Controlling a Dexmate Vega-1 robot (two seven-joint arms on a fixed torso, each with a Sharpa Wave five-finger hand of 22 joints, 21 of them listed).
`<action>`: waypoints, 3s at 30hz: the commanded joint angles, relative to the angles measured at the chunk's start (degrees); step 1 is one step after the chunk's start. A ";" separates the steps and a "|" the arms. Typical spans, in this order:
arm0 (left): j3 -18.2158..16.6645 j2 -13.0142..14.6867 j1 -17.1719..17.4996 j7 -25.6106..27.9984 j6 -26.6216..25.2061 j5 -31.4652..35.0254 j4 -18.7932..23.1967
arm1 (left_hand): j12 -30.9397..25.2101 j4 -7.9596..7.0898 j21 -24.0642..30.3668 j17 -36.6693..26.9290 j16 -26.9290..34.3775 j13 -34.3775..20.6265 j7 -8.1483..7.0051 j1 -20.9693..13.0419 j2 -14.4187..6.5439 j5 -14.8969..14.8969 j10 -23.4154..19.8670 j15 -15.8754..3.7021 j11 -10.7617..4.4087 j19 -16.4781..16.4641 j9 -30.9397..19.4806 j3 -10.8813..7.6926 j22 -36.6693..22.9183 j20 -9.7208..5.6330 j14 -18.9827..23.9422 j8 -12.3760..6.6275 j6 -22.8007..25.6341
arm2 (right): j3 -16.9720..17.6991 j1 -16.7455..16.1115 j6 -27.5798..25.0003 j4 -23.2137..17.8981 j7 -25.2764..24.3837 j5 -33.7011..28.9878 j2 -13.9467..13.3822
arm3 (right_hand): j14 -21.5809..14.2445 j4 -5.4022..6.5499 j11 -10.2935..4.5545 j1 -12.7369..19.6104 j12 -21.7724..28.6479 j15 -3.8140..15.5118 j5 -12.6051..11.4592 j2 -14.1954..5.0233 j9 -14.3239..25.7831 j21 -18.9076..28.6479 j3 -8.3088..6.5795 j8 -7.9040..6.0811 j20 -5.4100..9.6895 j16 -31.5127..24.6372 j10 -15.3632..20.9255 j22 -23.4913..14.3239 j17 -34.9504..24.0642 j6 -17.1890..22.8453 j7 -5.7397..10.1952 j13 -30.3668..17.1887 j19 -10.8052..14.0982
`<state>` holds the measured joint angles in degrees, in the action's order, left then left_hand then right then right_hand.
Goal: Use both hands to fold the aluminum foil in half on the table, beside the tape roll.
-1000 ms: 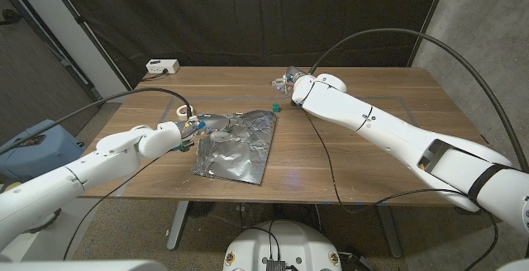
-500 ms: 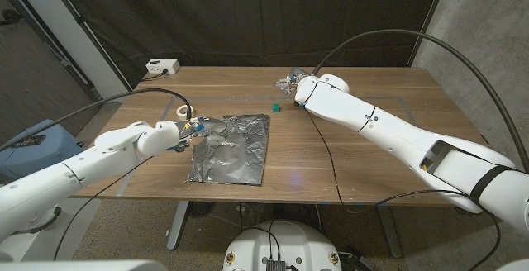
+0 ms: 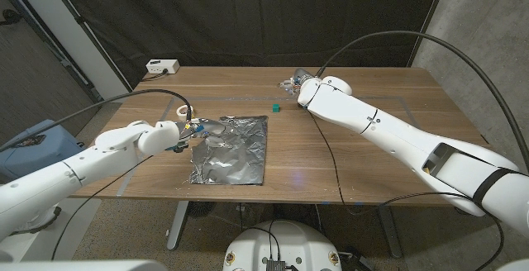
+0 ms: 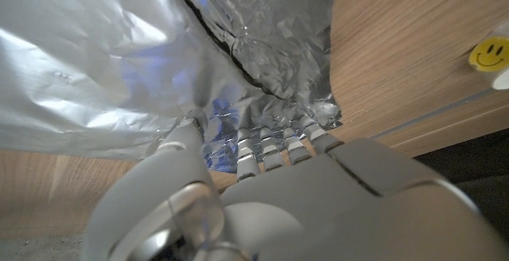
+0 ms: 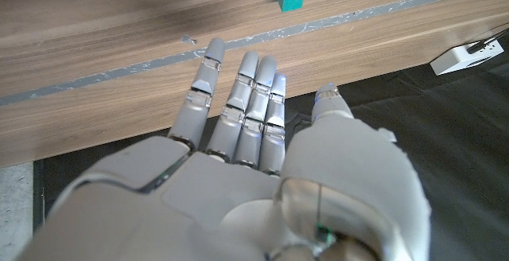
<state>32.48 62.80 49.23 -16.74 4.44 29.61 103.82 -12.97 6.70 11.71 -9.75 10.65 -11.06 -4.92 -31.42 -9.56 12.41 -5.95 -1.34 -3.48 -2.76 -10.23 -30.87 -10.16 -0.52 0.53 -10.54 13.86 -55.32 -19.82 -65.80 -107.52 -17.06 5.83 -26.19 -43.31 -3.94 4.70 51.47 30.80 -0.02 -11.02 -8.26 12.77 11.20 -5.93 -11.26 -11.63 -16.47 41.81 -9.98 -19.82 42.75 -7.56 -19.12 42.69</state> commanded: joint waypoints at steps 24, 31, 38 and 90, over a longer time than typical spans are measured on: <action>2.02 -2.75 -1.79 0.06 -0.21 -1.19 -2.32 | 0.09 0.05 0.06 0.01 -0.06 -0.12 0.18 0.72 -0.23 -0.34 -0.40 -0.13 0.02 -0.51 -0.18 0.65 -0.17 -0.22 0.40 -0.08 0.22 | -8.40 -0.57 0.45 -12.71 1.38 -7.94 -5.94 | 5.71 5.68 -2.82 -8.94 -8.14 -0.99 0.10 -2.38 -1.69 -0.64 -0.49 0.23 4.55 3.58 -5.05 -0.27 1.63 -2.36 4.21 5.07 -7.10; 2.02 -2.51 -1.57 0.11 -0.52 -1.31 -1.87 | 0.11 0.07 0.05 0.02 -0.12 -0.12 0.22 0.72 -0.29 -0.35 -0.47 -0.16 0.05 -0.51 -0.18 0.69 -0.17 -0.18 0.39 -0.08 0.21 | -10.26 -0.74 1.23 -13.83 2.75 -10.14 -6.82 | 9.11 8.94 -2.79 -13.44 -11.13 -1.81 -0.22 -2.59 -1.97 -0.63 -0.74 0.40 6.21 4.54 -6.14 -0.33 1.95 -3.79 4.24 6.92 -9.74; 1.95 -2.40 -1.31 0.16 -0.99 -1.32 -1.24 | 0.15 0.11 0.04 0.04 -0.13 -0.13 0.16 0.71 -0.32 -0.36 -0.50 -0.21 0.08 -0.52 -0.18 0.72 -0.17 -0.18 0.48 -0.05 0.15 | -11.59 -1.37 2.57 -13.91 3.43 -12.78 -7.13 | 13.01 12.90 -2.73 -19.13 -14.87 -2.40 -1.15 -2.98 -2.06 -0.64 -1.26 0.98 7.26 5.14 -8.90 -0.45 2.22 -7.89 4.44 7.99 -13.35; 2.48 -3.60 -2.59 0.73 0.82 -3.11 -3.51 | 0.40 0.52 0.03 0.07 -0.31 -0.14 0.15 0.30 -0.49 -0.29 -0.54 -0.22 0.14 -0.65 -0.17 0.66 -0.16 -0.30 0.52 -0.04 0.11 | -13.10 -6.53 33.50 4.02 20.22 -41.97 -4.76 | 30.57 14.96 -9.17 -34.90 -20.34 1.43 -3.45 -3.61 -2.14 -0.47 -13.05 0.60 14.73 5.15 -20.05 -0.37 2.13 -19.38 10.33 8.25 -29.17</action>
<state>34.86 59.40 46.89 -15.96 5.09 26.74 100.39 -12.70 7.03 11.70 -9.61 10.38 -11.04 -4.82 -31.13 -9.86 11.97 -5.93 -1.43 -3.48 -3.07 -10.25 -30.09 -10.15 -0.82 0.62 -10.25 13.57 -71.13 -22.86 -40.42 -107.64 2.87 -30.27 -31.21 -12.80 11.13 -4.53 17.35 10.32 1.41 -14.19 -10.18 10.55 10.60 -18.38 -10.37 2.05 -11.01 21.75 -10.27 -17.56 23.09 2.67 -10.74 13.64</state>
